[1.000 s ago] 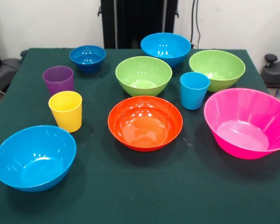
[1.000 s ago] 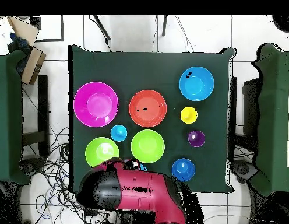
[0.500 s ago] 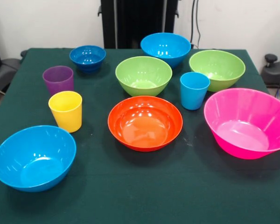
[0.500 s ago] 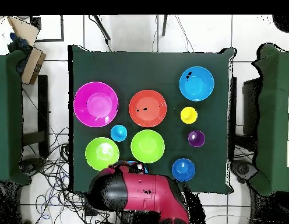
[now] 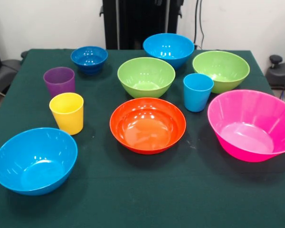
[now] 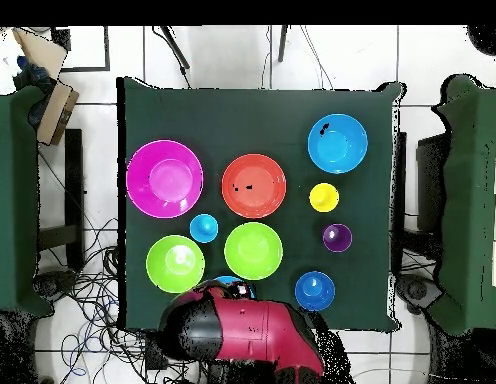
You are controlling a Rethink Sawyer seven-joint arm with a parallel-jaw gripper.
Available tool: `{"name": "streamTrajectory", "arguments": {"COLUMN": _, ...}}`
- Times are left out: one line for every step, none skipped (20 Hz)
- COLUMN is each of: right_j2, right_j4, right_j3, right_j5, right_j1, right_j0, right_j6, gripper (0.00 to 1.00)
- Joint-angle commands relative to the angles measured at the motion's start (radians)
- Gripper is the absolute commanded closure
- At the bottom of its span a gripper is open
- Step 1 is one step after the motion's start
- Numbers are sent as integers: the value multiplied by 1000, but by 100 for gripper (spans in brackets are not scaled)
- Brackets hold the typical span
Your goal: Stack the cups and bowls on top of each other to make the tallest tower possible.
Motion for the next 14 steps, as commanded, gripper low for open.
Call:
{"name": "streamTrajectory", "arguments": {"right_j2": 30, "right_j4": -86, "right_j3": 67, "right_j5": -100, "right_j1": 110, "right_j0": -25, "right_j6": 86, "gripper": 0}}
{"name": "streamTrajectory", "arguments": {"right_j2": 29, "right_j4": -90, "right_j3": 68, "right_j5": -112, "right_j1": 116, "right_j0": -26, "right_j6": 89, "gripper": 0}}
{"name": "streamTrajectory", "arguments": {"right_j2": 31, "right_j4": -90, "right_j3": 71, "right_j5": -118, "right_j1": 117, "right_j0": -28, "right_j6": 89, "gripper": 0}}
{"name": "streamTrajectory", "arguments": {"right_j2": 32, "right_j4": -91, "right_j3": 72, "right_j5": -120, "right_j1": 118, "right_j0": -30, "right_j6": 89, "gripper": 0}}
{"name": "streamTrajectory", "arguments": {"right_j2": 35, "right_j4": -90, "right_j3": 70, "right_j5": -120, "right_j1": 123, "right_j0": -33, "right_j6": 85, "gripper": 0}}
{"name": "streamTrajectory", "arguments": {"right_j2": 37, "right_j4": -90, "right_j3": 69, "right_j5": -121, "right_j1": 126, "right_j0": -35, "right_j6": 83, "gripper": 0}}
{"name": "streamTrajectory", "arguments": {"right_j2": 40, "right_j4": -89, "right_j3": 69, "right_j5": -124, "right_j1": 129, "right_j0": -37, "right_j6": 81, "gripper": 0}}
{"name": "streamTrajectory", "arguments": {"right_j2": 44, "right_j4": -90, "right_j3": 70, "right_j5": -130, "right_j1": 136, "right_j0": -43, "right_j6": 78, "gripper": 0}}
{"name": "streamTrajectory", "arguments": {"right_j2": 47, "right_j4": -90, "right_j3": 71, "right_j5": -134, "right_j1": 139, "right_j0": -48, "right_j6": 76, "gripper": 0}}
{"name": "streamTrajectory", "arguments": {"right_j2": 48, "right_j4": -91, "right_j3": 73, "right_j5": -148, "right_j1": 147, "right_j0": -53, "right_j6": 79, "gripper": 0}}
{"name": "streamTrajectory", "arguments": {"right_j2": 48, "right_j4": -99, "right_j3": 69, "right_j5": -161, "right_j1": 158, "right_j0": -58, "right_j6": 78, "gripper": 0}}
{"name": "streamTrajectory", "arguments": {"right_j2": 49, "right_j4": -102, "right_j3": 68, "right_j5": -169, "right_j1": 165, "right_j0": -62, "right_j6": 78, "gripper": 0}}
{"name": "streamTrajectory", "arguments": {"right_j2": 51, "right_j4": -106, "right_j3": 66, "right_j5": -183, "right_j1": 180, "right_j0": -70, "right_j6": 78, "gripper": 0}}
{"name": "streamTrajectory", "arguments": {"right_j2": 53, "right_j4": -108, "right_j3": 64, "right_j5": -188, "right_j1": 187, "right_j0": -75, "right_j6": 77, "gripper": 0}}
